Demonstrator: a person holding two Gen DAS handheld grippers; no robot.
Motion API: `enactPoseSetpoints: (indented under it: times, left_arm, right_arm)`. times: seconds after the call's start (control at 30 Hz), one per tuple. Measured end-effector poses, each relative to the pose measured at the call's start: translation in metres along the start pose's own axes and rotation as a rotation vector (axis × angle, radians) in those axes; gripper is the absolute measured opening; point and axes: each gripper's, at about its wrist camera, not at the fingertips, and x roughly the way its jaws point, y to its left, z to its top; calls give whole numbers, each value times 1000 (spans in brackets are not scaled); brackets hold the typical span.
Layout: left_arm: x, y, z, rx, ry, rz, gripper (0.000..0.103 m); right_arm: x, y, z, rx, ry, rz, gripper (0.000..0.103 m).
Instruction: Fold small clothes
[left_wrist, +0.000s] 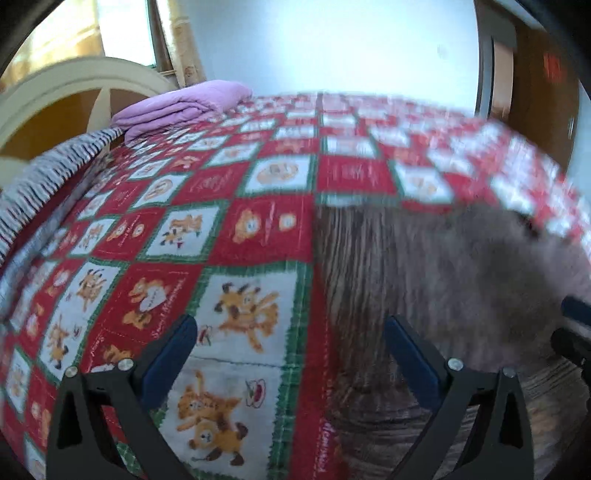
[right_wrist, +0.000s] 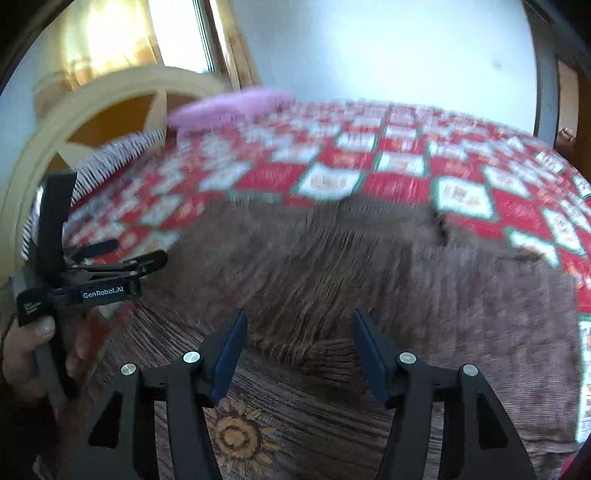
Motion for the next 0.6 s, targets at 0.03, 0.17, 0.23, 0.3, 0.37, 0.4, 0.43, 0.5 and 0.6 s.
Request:
enactPoseSetpoints:
  times: [0.03, 0.17, 0.23, 0.3, 0.37, 0.4, 0.43, 0.5, 0.6]
  left_arm:
    - [8, -4, -5, 34, 18, 46, 103]
    - [11, 15, -12, -32, 32, -20, 103]
    - [12, 17, -12, -50, 36, -41, 103]
    - [12, 17, -13, -56, 37, -46, 103]
    - [11, 17, -14, -64, 36, -30, 103]
    - [11, 17, -15, -68, 35, -24, 103]
    - [11, 17, -15, -72, 38, -17, 103]
    - [10, 17, -16, -77, 39, -12, 103]
    - [6, 19, -19, -85, 29, -21, 103]
  right_arm:
    - [8, 1, -3, -11, 33, -27, 60]
    - [1, -18, -7, 55, 57, -48, 60]
    - [-15, -37, -14, 92, 40, -14, 60]
    - [-29, -54, -22, 112, 33, -67, 60]
    - [-48, -78, -32, 165, 9, -96, 60]
    - [-57, -91, -37, 201, 3, -96, 60]
    - [-66, -103, -43, 233, 2, -124, 60]
    - [-73, -120, -52, 249, 16, -225, 60]
    - [-78, -139, -65, 241, 44, -314, 60]
